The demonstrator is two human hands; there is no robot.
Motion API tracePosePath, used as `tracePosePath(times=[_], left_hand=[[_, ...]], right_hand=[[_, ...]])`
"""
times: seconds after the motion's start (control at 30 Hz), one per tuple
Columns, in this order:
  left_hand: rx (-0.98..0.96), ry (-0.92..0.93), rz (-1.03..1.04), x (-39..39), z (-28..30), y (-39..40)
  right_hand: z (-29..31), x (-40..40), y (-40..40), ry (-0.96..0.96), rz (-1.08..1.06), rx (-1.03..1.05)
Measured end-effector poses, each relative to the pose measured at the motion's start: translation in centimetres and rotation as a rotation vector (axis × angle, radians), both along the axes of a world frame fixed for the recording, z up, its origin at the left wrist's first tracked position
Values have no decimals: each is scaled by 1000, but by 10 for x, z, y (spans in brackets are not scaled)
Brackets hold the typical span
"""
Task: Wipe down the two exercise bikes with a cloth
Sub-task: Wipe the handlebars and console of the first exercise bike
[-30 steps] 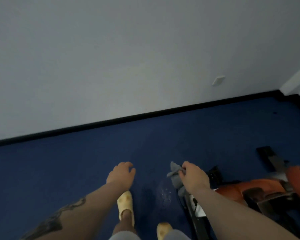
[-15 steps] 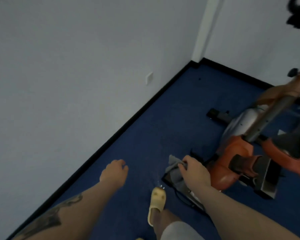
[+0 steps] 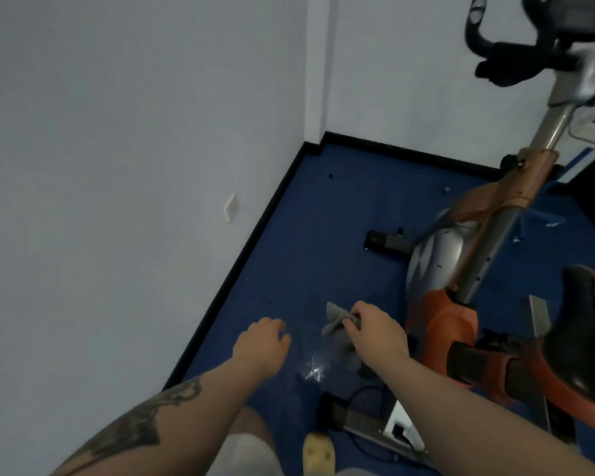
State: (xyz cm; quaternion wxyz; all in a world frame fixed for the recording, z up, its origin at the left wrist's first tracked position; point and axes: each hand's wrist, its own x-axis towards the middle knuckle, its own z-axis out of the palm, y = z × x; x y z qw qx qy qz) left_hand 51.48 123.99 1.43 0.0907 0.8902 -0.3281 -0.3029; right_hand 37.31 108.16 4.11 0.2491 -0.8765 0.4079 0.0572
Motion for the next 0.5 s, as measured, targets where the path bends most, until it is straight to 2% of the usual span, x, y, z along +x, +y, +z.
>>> tracePosePath(times=[0.2, 0.4, 0.5], left_hand=[[57, -42, -179, 109, -4, -54], [81, -64, -358, 225, 11, -127], [125, -71, -401, 259, 16, -161]], right_hand=[[10, 76, -52, 3, -144, -52], [19, 133, -85, 0, -385, -55], [22, 149, -95, -37, -492, -34]])
